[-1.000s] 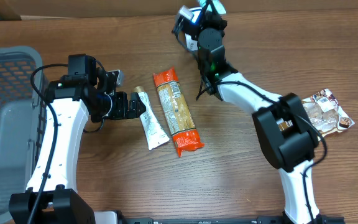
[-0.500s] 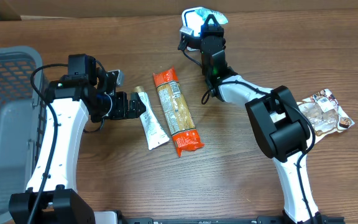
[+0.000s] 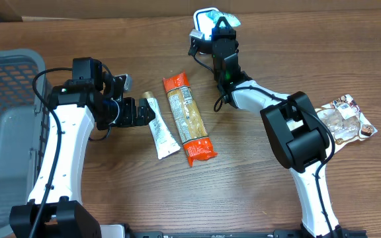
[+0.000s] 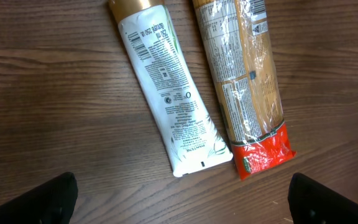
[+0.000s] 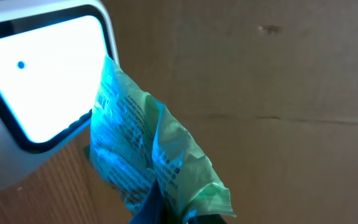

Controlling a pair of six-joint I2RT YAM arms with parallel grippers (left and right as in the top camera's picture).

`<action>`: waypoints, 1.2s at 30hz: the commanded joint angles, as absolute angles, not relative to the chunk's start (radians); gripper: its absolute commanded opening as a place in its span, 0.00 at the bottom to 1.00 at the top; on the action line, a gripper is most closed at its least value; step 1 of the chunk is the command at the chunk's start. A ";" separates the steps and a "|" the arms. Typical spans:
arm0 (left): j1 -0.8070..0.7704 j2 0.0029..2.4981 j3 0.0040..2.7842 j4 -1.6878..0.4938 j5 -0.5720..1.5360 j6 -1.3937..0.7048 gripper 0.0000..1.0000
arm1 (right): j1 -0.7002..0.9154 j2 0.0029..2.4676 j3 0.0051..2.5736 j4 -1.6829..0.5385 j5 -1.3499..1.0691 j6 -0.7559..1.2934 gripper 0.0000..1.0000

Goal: Scan the item barcode
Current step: 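Carry the mint-green package right and drop it by the cookie bag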

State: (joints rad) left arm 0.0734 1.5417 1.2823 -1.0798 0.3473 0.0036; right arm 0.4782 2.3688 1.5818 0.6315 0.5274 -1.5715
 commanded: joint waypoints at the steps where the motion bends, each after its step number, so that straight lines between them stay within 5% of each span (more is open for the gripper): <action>1: 0.072 1.547 1.283 -1.079 0.348 0.023 1.00 | 0.484 2.364 1.596 0.620 0.522 -1.568 0.04; 12: 0.072 1.547 1.283 -1.079 0.348 0.023 1.00 | 0.517 2.279 1.596 0.537 0.547 -1.469 0.04; 17: 0.072 1.547 1.283 -1.079 0.347 0.023 0.99 | 0.530 2.104 1.596 0.294 0.549 -1.306 0.04; 22: 0.072 1.547 1.283 -1.079 0.348 0.023 1.00 | 0.548 1.876 1.596 -0.016 0.548 -0.925 0.04; 26: 0.072 1.547 1.283 -1.079 0.348 0.023 0.99 | 0.561 1.685 1.596 -0.361 0.460 -0.242 0.04; 28: 0.072 1.547 1.283 -1.079 0.348 0.023 1.00 | 0.545 1.586 1.596 -0.588 0.228 0.087 0.04; 36: 0.072 1.547 1.283 -1.079 0.347 0.023 1.00 | 0.335 1.522 1.562 -1.057 -0.028 0.324 0.04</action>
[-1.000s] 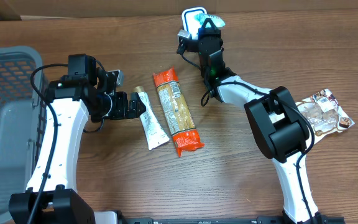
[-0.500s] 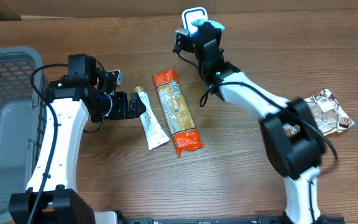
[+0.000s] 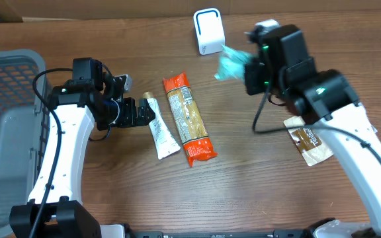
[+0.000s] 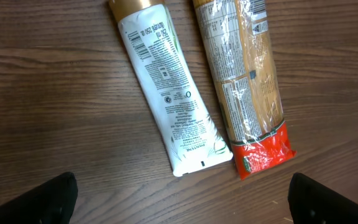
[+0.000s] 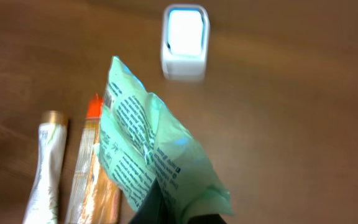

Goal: Scan the item barcode
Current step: 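Carry the mint-green package right and drop it by the cookie bag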

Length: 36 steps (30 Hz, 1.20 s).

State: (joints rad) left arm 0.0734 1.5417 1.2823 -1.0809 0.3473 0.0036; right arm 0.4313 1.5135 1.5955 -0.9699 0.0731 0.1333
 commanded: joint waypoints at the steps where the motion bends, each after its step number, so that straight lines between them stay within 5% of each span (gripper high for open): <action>1: 0.072 1.547 1.283 -1.079 0.347 0.023 1.00 | 0.295 1.527 1.536 -1.091 -0.028 0.342 0.04; 20: 0.072 1.547 1.283 -1.079 0.348 0.023 1.00 | -0.344 1.532 1.040 -0.807 -0.147 0.393 0.04; 21: 0.072 1.547 1.283 -1.079 0.348 0.023 1.00 | -0.361 1.532 1.040 -0.810 -0.148 0.393 0.09; 22: 0.072 1.547 1.283 -1.079 0.348 0.023 1.00 | -0.386 1.532 1.040 -0.815 -0.147 0.393 0.43; 24: 0.072 1.547 1.283 -1.079 0.348 0.023 1.00 | -0.411 1.532 1.040 -0.825 -0.148 0.393 0.65; 36: 0.072 1.547 1.283 -1.079 0.348 0.023 1.00 | -0.423 1.479 1.122 -0.929 -0.350 0.249 0.82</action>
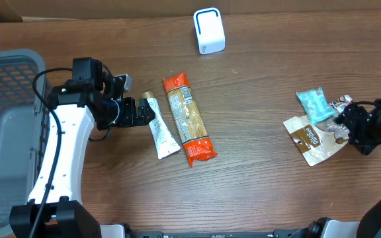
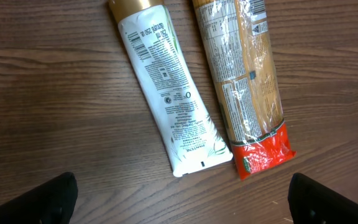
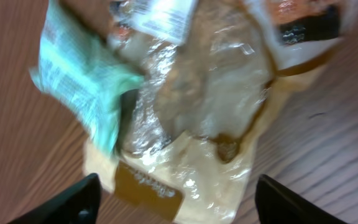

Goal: Scan the item barcode
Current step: 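Carry the mint-green package right and drop it by the cookie bag, then move the right gripper to the spaghetti package and grasp it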

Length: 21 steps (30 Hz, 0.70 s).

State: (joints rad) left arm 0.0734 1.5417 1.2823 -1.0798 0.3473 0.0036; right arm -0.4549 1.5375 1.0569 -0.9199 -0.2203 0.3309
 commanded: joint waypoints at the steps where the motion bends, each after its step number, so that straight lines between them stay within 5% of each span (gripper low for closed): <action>1: 0.072 1.547 1.283 -1.079 0.348 0.023 0.99 | -0.406 1.472 1.134 -0.936 -0.370 0.236 0.83; 4: 0.072 1.547 1.283 -1.079 0.348 0.023 1.00 | -0.307 1.461 1.175 -0.953 -0.395 0.207 0.86; 7: 0.072 1.547 1.283 -1.079 0.347 0.023 1.00 | -0.149 1.462 1.186 -0.908 -0.408 0.208 1.00; 15: 0.072 1.547 1.283 -1.079 0.348 0.023 1.00 | 0.274 1.555 1.186 -0.624 -0.492 0.209 1.00; 21: 0.072 1.547 1.283 -1.079 0.347 0.023 1.00 | 0.410 1.726 1.225 -0.503 -0.493 0.209 1.00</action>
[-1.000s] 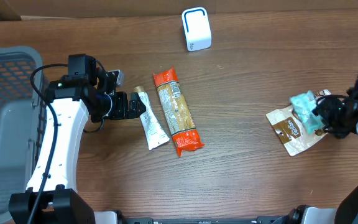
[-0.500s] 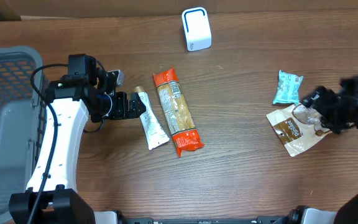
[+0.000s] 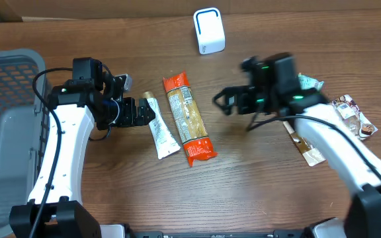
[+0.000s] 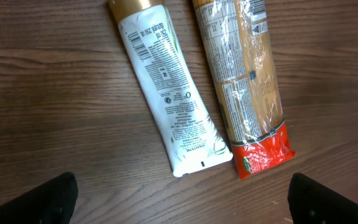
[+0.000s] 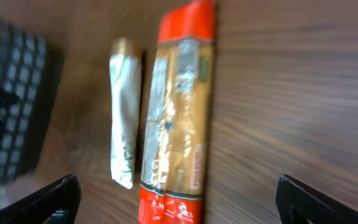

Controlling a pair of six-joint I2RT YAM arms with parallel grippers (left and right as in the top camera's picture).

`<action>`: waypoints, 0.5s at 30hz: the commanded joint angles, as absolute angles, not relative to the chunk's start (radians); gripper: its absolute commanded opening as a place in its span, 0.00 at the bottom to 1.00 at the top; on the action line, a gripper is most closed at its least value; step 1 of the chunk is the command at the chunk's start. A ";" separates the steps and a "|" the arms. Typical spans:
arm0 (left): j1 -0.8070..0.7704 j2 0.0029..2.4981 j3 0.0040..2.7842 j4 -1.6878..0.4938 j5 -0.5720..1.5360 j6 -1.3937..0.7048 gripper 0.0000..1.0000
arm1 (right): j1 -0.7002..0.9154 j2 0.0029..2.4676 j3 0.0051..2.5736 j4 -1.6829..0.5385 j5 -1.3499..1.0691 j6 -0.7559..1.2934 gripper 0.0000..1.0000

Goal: Scan the item barcode
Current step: 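Move the right gripper to the spaghetti package and grasp it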

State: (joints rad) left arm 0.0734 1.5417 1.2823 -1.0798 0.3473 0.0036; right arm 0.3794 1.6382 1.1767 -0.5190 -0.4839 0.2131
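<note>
The white scanner (image 3: 209,31) stands at the back of the table. An orange and red pasta pack (image 3: 188,119) (image 4: 247,81) (image 5: 179,137) lies mid-table, label side up. Beside it, on the left, lies a white tube (image 3: 160,132) (image 4: 169,93) (image 5: 124,118) with a gold cap. My left gripper (image 3: 141,112) (image 4: 182,205) hangs open just left of the tube. My right gripper (image 3: 227,100) (image 5: 179,199) is open and empty, to the right of the pasta pack. A green packet (image 3: 307,82) shows partly behind the right arm.
A grey basket (image 3: 8,132) (image 5: 11,93) fills the left edge. Clear and brown snack bags (image 3: 352,116) lie at the far right, one brown bag (image 3: 307,151) partly under the right arm. A cardboard wall runs along the back.
My right gripper, open over the snack bags at the far right, has moved left to mid-table and now looks down on the pasta pack and tube. The left arm has not moved.
My right gripper held the green packet against the lit scanner. Then it held the packet to the right of the scanner. Then it stood open at the far right with the packet lying on the snack bags. Now it is empty near the pasta pack.
</note>
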 commanded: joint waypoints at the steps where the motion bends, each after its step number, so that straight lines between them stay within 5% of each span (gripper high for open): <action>1: 0.072 1.547 1.283 -1.079 0.348 0.023 1.00 | 0.422 1.772 1.253 -0.506 -0.493 0.208 1.00; 15: 0.072 1.547 1.283 -1.079 0.348 0.023 1.00 | 0.511 2.121 1.429 -0.514 -0.545 0.122 1.00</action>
